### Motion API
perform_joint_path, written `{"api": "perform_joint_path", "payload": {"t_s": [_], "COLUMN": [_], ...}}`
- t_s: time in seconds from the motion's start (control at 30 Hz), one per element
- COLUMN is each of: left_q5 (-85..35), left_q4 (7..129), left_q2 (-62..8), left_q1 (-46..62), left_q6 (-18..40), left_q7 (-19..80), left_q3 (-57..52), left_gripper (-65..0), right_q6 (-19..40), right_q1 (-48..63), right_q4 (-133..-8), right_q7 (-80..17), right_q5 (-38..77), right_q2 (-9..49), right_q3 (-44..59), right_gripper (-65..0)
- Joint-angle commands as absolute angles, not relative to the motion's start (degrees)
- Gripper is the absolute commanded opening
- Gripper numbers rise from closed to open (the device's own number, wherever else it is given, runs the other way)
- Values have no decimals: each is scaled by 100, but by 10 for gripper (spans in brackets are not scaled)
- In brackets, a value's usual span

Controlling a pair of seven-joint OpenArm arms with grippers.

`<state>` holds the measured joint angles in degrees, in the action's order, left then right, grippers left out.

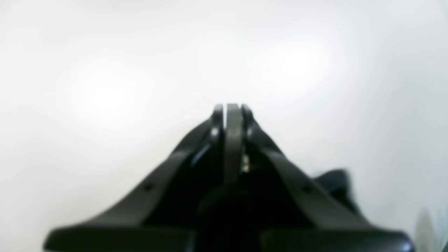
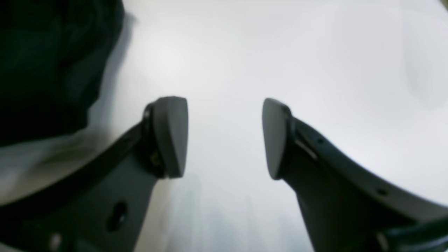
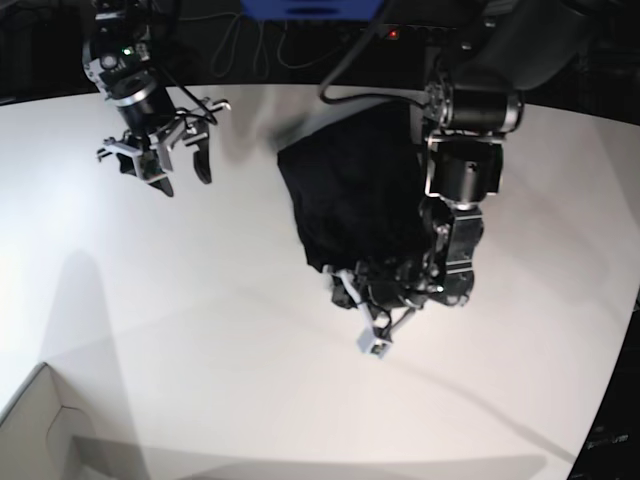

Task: Layout the t-shirt on the table in an organized manner, then fold the t-shirt properly
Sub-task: 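Release the bundle and withdraw the left gripper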

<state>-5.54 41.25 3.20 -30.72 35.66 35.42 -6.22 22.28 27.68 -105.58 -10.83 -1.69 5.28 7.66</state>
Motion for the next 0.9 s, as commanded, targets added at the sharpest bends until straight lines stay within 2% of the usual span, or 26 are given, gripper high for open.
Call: {"api": "perform_joint_path", "payload": {"t_s": [0.0,0.07,0.23,0.37,0.5,0.67,0.87], "left_q5": [-646,-646,-655,-655,-655,-646,-593], "left_q4": [4224,4251,4936,5648,6527,7635,7925], "left_q2": [268,233,-462,-892,-1033,-778,-391], "left_q1": [-3433,-3565,-3547,-3099,-2246,-1068,-523], "left_q6": [3574,3574,3574,3582,3582,3582,3582], "left_q7": [3433,3468,4004,4611,5130,5376,5341], "left_q3": [-646,-646,-998,-1613,-2141,-2703,-2747], "left_gripper": [-634,-634,-634,-634,-634,-634,-634], "right_q6": [2237,2237,2237,2237,2237,2237,2220], "right_q1": [2809,2818,2782,2554,2255,1886,1868], "right_q4": [-10642,-10642,-10615,-10387,-9903,-9516,-9393], "right_q7": [-936,-936,-936,-936,-936,-936,-945], "right_q5": [-110,-110,-92,-92,-92,-101,-110], "right_q2": [541,541,532,374,242,13,-75], "right_q3": [804,822,787,655,611,602,-163], "right_gripper": [-343,-343,-345,-363,-465,-650,-650]}}
